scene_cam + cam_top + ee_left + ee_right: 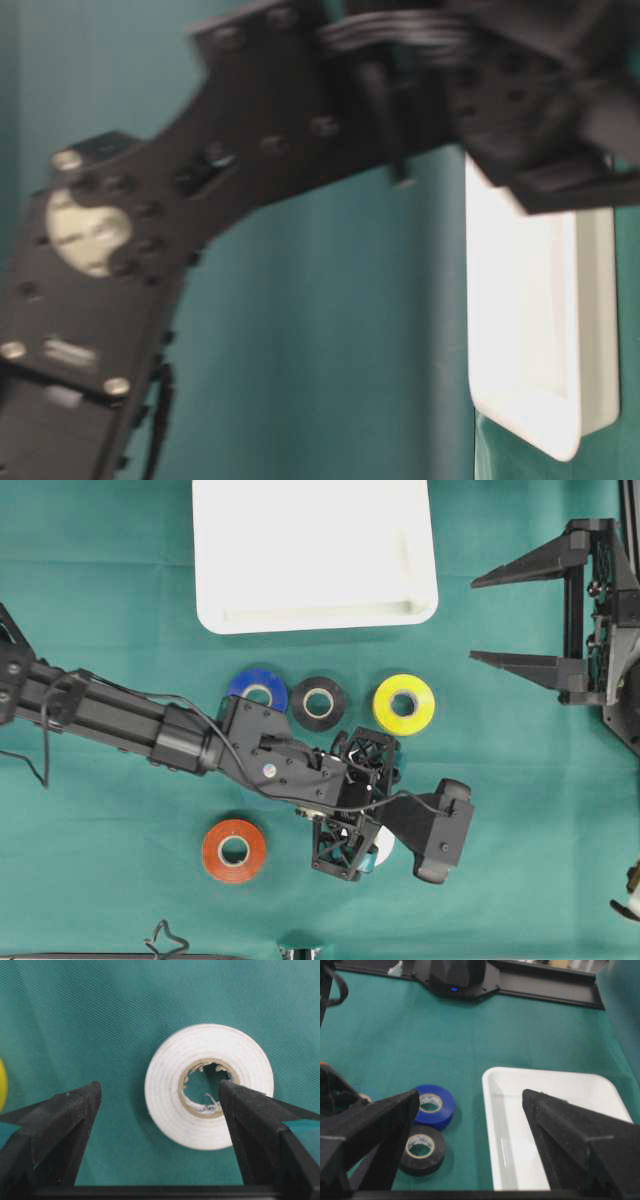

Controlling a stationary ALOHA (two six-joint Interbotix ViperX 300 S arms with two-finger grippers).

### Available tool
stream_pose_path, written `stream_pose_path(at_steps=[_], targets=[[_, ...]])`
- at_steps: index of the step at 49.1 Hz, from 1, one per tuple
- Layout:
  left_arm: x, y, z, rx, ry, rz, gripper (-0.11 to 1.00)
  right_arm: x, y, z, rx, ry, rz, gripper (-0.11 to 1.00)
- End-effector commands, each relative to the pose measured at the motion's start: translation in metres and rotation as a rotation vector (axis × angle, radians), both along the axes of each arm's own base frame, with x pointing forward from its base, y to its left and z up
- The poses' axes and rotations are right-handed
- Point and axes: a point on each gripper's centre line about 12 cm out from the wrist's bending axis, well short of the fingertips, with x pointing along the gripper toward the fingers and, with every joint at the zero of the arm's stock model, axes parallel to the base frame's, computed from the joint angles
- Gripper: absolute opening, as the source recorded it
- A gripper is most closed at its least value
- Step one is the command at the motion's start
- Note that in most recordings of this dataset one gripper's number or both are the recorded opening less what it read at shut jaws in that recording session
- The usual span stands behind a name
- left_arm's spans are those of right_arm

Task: Pick up the tape from a random location and place it into the white case.
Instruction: 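Lower the left gripper into the white roll's core and close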

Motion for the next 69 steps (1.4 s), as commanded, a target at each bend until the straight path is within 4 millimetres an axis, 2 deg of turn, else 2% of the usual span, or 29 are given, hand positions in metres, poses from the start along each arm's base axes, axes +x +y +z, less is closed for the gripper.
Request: stream_pose_path(at_steps=[1,14,43,45,48,58,59,69], targets=[[0.003,-0.003,0.011,-0.008,-0.034,-0.005,1.00,0.003,0.000,0.010,-0.003,-0.028,0.002,0.93],[0.005,-0.003,-0.004,-0.009,-0.039,-0.004,1.00,0.003,0.000,0.010,-0.002,-0.024,0.002,0.93],[0.003,-0.002,-0.009,-0.006,-0.027,-0.004,0.98,0.003,0.002,0.008,-0.004,-0.017,0.010,0.93],[0.002,-0.002,-0.009,-0.005,-0.027,-0.005,0.94,0.003,0.002,0.009,-0.002,-0.020,0.011,0.93],[0.002,-0.003,-0.010,-0.007,-0.025,-0.005,0.82,0.003,0.002,0.008,-0.004,-0.018,0.011,0.93],[0.001,-0.003,-0.010,-0.010,-0.024,-0.004,0.25,0.003,0.003,0.009,-0.005,-0.020,0.015,0.93],[0.001,-0.003,-0.010,-0.010,-0.024,-0.004,0.22,0.003,0.003,0.009,-0.005,-0.018,0.016,0.93],[0.001,-0.003,-0.009,-0.012,-0.022,-0.001,0.22,0.003,0.005,0.009,-0.008,-0.020,0.023,0.93]])
